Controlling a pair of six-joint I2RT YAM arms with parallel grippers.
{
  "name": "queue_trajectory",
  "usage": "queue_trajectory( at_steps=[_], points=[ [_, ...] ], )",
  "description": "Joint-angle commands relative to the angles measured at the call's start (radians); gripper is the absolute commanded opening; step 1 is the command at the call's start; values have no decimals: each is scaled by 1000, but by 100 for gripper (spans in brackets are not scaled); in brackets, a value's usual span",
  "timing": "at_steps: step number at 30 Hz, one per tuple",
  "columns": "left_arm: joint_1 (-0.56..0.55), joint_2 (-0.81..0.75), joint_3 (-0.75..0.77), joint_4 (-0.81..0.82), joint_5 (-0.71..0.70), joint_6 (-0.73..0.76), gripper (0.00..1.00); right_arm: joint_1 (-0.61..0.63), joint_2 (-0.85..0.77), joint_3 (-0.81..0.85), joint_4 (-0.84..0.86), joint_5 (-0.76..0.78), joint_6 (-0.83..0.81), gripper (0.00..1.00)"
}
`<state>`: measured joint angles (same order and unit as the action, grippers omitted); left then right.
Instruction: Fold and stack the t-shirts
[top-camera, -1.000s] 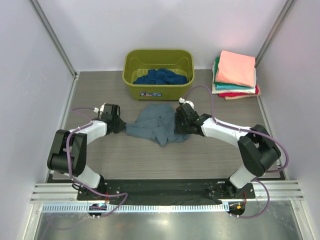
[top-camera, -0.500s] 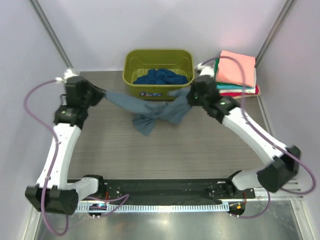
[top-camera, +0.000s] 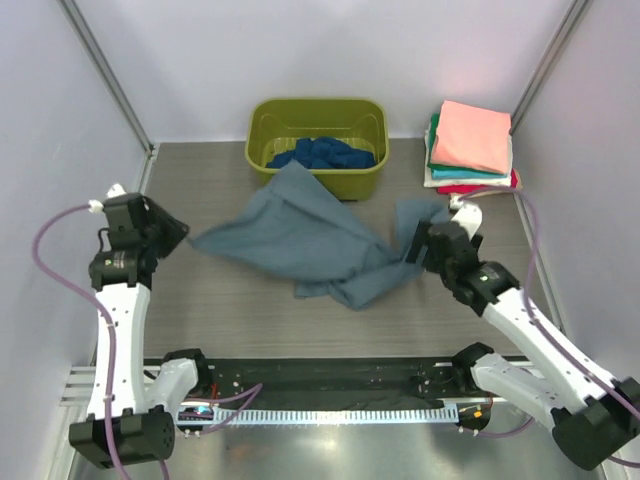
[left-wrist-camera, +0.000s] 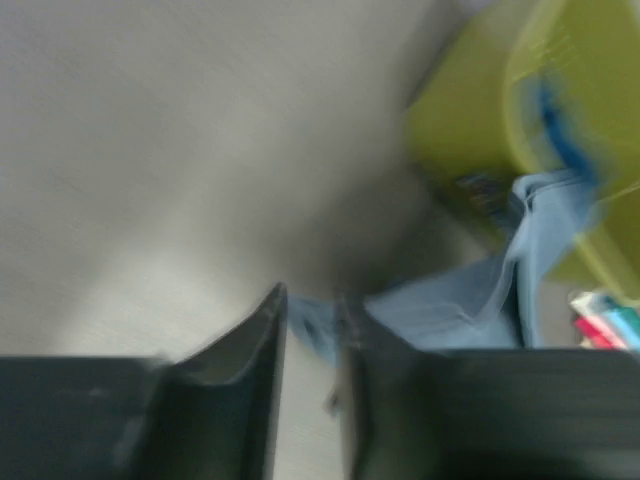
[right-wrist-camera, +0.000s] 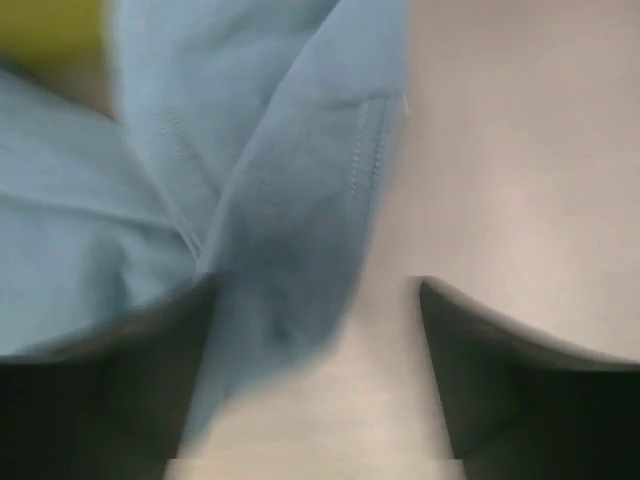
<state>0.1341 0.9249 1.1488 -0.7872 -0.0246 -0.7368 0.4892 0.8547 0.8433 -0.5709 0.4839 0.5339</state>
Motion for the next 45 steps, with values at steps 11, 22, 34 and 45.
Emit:
queue_trajectory(
  at_steps=[11, 22, 34, 45],
  points=[
    [30, -24, -284, 63, 202, -9, 90, -84, 53, -125, 58, -76, 123, 100],
    [-320, 363, -195, 241, 32, -99, 78, -17, 395, -26, 221, -320, 83, 93],
    [-309, 172, -428, 244, -198, -117, 89, 259, 161, -285, 240, -248, 329, 93],
    [-268, 81, -574, 339, -225, -127, 89, 736, 317, -274, 266, 39, 558, 92]
  ],
)
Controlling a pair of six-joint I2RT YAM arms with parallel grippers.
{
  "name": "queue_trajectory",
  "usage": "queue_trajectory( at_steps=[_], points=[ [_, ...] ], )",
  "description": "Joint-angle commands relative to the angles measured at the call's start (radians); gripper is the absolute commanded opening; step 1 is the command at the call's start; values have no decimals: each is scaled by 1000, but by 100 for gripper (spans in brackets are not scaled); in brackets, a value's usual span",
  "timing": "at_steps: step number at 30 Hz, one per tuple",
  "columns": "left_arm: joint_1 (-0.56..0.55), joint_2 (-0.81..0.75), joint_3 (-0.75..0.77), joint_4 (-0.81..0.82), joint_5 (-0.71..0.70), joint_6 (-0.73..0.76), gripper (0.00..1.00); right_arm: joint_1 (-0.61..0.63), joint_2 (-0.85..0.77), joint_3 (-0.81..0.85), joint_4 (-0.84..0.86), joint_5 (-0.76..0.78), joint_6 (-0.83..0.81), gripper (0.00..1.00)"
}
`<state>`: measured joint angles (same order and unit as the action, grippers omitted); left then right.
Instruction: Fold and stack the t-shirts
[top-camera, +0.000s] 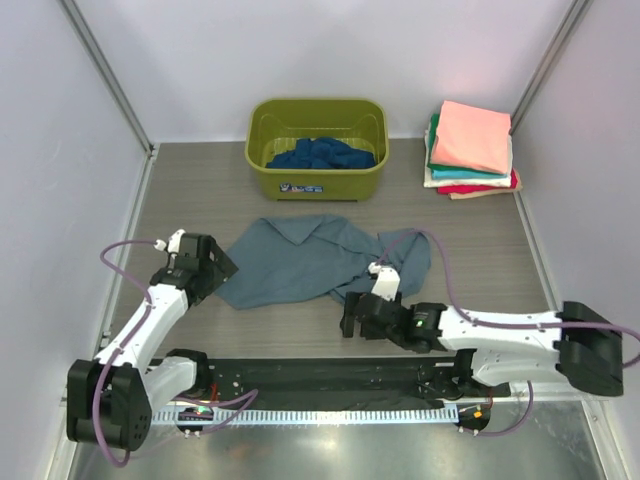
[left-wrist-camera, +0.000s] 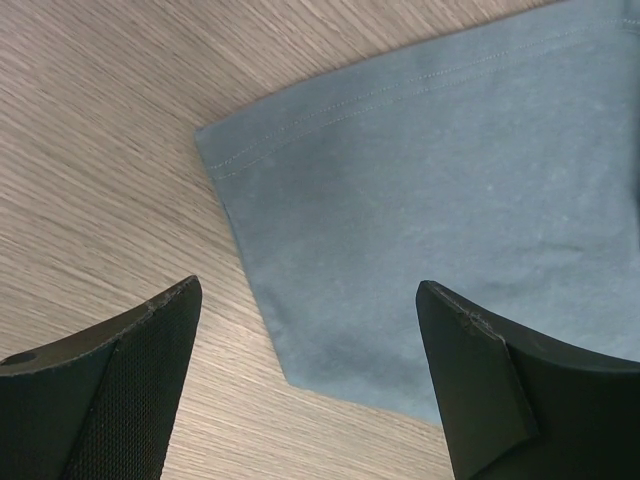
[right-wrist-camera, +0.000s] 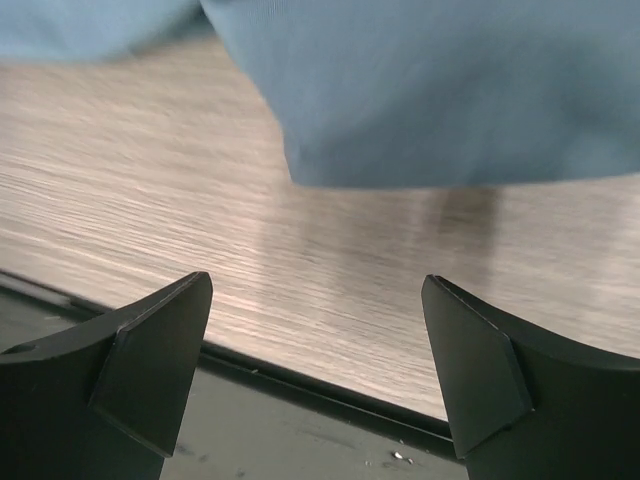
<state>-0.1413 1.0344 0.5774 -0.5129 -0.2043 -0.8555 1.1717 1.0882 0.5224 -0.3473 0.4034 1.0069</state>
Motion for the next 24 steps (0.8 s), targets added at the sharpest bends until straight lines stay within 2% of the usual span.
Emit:
queue_trajectory(
  at_steps=[1, 5, 12, 15, 17, 18, 19, 20, 21, 22, 23, 24],
  points=[
    [9, -30, -2, 65, -49, -8, 89, 59, 122, 60, 44, 123, 85, 93],
    [12, -46, -7, 67, -53, -2, 89, 60, 252, 105, 54, 205, 64, 96],
    [19, -27, -37, 115, -43, -11, 88, -7, 350, 169, 71, 281, -2, 95],
    [22, 22, -48, 148, -18, -25, 86, -43, 392, 185, 91, 290, -51, 88],
    [23, 68, -54, 183, 6, -30, 85, -70, 415, 185, 128, 270, -85, 72],
    [23, 88, -59, 197, 14, -31, 80, -76, 417, 180, 143, 261, -96, 64],
    [25, 120, -53, 203, 23, -31, 76, -81, 409, 179, 166, 249, -103, 52],
    [25, 139, -36, 209, 31, -24, 70, -86, 401, 179, 169, 244, -117, 46],
    [25, 151, -33, 217, 31, -22, 56, -89, 392, 177, 174, 245, -126, 40],
    [26, 164, -27, 224, 32, -19, 47, -92, 357, 177, 171, 253, -139, 30],
    [26, 193, -21, 246, 32, -14, 28, -96, 336, 176, 165, 259, -157, 25],
    [26, 206, -16, 252, 32, -5, 16, -119, 305, 176, 153, 261, -166, 20]
  ],
)
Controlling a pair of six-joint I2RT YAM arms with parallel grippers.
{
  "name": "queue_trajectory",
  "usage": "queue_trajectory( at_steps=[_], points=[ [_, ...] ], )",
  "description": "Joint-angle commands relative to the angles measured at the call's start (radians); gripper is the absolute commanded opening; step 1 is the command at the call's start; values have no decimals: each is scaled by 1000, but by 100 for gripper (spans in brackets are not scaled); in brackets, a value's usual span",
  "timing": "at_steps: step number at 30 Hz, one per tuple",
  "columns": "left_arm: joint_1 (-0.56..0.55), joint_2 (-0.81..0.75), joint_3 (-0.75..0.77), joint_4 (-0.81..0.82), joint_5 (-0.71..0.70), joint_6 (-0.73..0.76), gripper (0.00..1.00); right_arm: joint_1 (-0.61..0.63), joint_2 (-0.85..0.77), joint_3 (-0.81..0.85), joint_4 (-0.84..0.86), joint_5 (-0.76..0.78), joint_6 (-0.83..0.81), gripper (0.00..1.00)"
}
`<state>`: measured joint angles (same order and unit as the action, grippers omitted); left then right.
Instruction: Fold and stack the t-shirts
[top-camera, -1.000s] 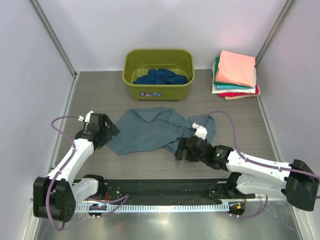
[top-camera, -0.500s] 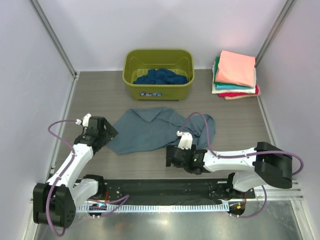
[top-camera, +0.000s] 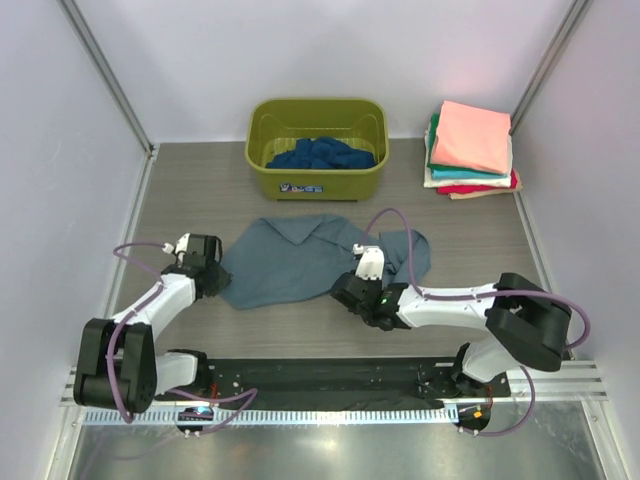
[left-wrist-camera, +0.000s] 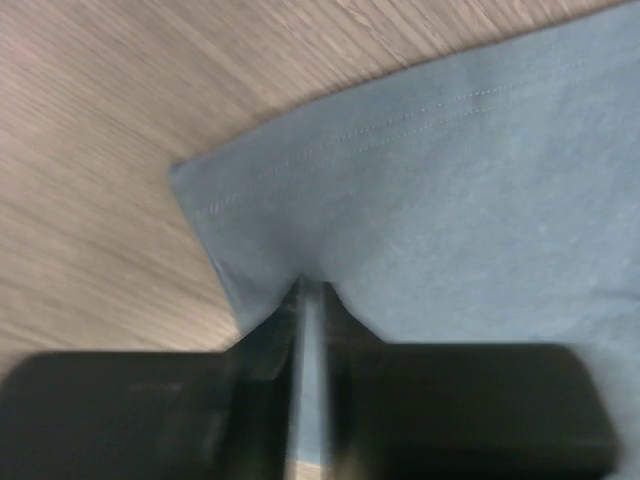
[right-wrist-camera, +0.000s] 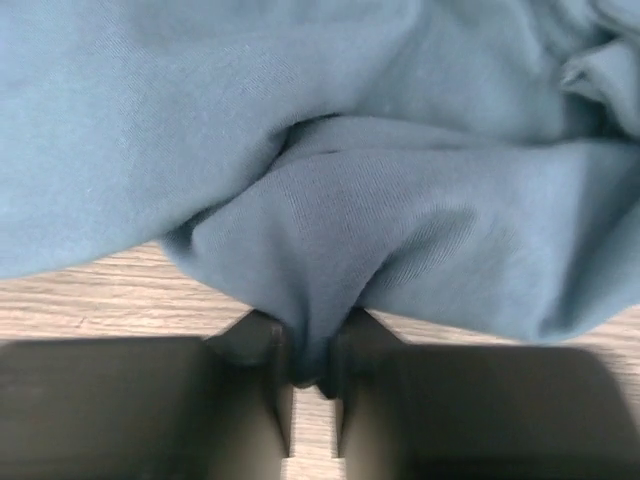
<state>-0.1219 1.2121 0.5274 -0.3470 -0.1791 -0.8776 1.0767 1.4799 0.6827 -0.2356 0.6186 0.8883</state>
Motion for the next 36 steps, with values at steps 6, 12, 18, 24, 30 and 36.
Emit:
queue_trajectory(
  at_steps=[6, 12, 18, 24, 30, 36],
  points=[
    [14, -26, 56, 103, -6, 20, 0, -145, -441, 131, -242, 110, -159, 1],
    [16, -175, 72, 79, -42, -29, 0, -386, -552, 236, -393, 78, -272, 14],
    [16, -74, 95, 62, 64, -20, 31, -570, -383, 160, -371, -167, -235, 99],
    [16, -88, 62, 34, 113, -1, 59, -569, -516, 71, -347, -276, -181, 96],
    [13, -178, 8, 29, 156, -17, 58, -569, -605, -67, -456, -300, -56, 90],
    [-31, -183, 0, 16, 173, -18, 56, -564, -674, -211, -511, -243, 198, 89]
  ],
)
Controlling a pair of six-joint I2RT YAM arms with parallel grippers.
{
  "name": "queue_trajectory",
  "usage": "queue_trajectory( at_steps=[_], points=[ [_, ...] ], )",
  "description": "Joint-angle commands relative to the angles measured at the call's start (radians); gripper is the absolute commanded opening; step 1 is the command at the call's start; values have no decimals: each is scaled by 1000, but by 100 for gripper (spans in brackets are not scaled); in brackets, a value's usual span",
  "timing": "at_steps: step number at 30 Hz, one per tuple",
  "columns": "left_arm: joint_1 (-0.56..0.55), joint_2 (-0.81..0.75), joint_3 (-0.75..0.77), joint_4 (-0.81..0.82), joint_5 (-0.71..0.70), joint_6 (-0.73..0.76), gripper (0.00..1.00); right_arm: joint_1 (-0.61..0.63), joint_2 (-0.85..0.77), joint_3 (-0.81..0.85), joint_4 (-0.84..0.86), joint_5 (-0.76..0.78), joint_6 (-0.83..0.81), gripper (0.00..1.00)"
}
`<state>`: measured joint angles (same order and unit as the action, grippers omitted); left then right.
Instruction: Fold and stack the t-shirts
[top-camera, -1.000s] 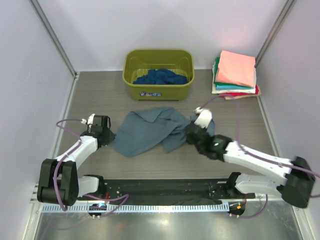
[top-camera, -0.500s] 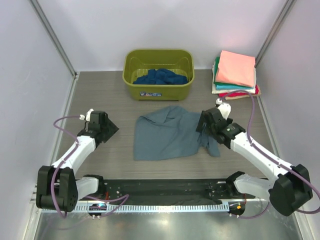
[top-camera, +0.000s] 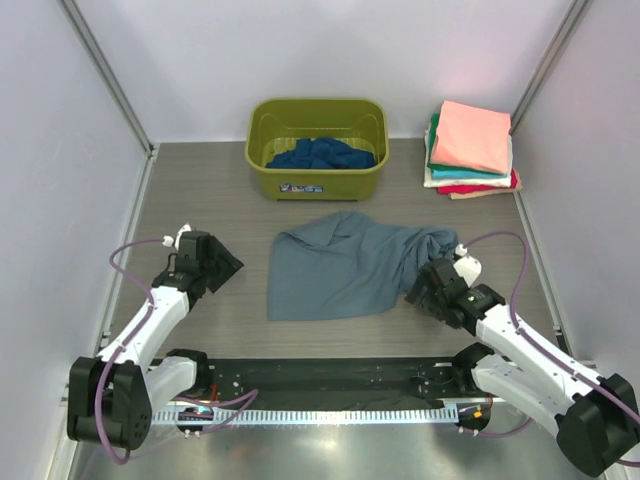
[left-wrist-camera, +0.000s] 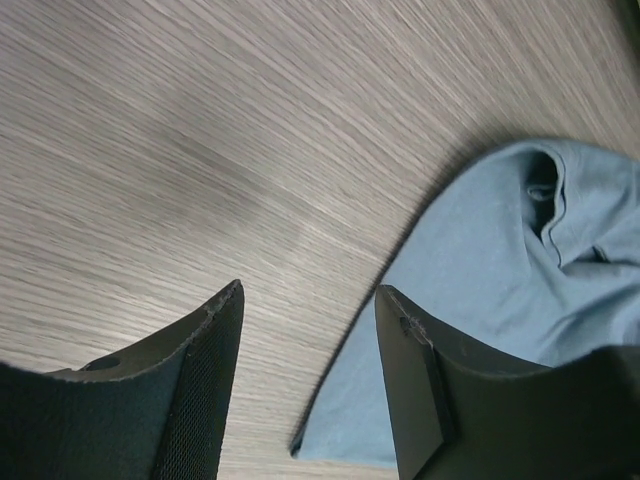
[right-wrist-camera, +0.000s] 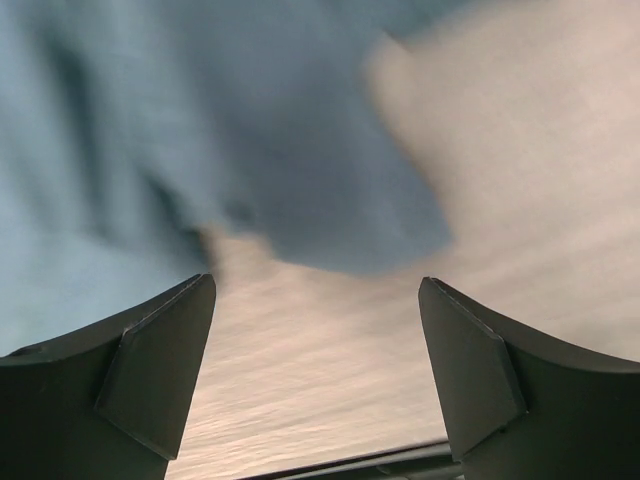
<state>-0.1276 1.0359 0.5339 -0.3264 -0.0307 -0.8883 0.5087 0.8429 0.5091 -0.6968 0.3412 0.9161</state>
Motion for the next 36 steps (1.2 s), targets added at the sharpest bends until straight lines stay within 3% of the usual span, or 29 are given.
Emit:
queue_trajectory(
  at_steps=[1, 7, 10, 13, 14, 16, 21, 27, 29, 36],
  points=[
    [-35, -4, -6, -3, 26, -14, 56, 4, -41, -46, -55, 51, 209, 88],
    [-107, 32, -9, -5, 66, -21, 56, 2, -10, -69, -56, 139, 268, 88],
    [-132, 41, -21, -3, 55, -26, 56, -2, 41, -96, -6, 151, 268, 84],
    [-139, 49, -32, 3, 55, -24, 55, -9, 91, -93, 37, 180, 257, 67],
    [-142, 49, -34, 4, 57, -24, 55, -10, 99, -93, 45, 196, 257, 58],
    [-145, 47, -34, 0, 64, -23, 54, -16, 105, -96, 74, 191, 241, 55],
    [-159, 9, -31, -22, 48, -17, 54, -24, 90, -86, 85, 193, 208, 53],
    [-168, -4, -12, -49, 10, -9, 53, -27, -256, -113, 83, 189, 153, 58],
    [-172, 0, -8, -49, 5, -12, 53, -27, -306, -110, 44, 211, 176, 58],
    [-188, 39, 32, -48, -20, -6, 52, -29, -107, -103, 40, 213, 239, 61]
  ],
)
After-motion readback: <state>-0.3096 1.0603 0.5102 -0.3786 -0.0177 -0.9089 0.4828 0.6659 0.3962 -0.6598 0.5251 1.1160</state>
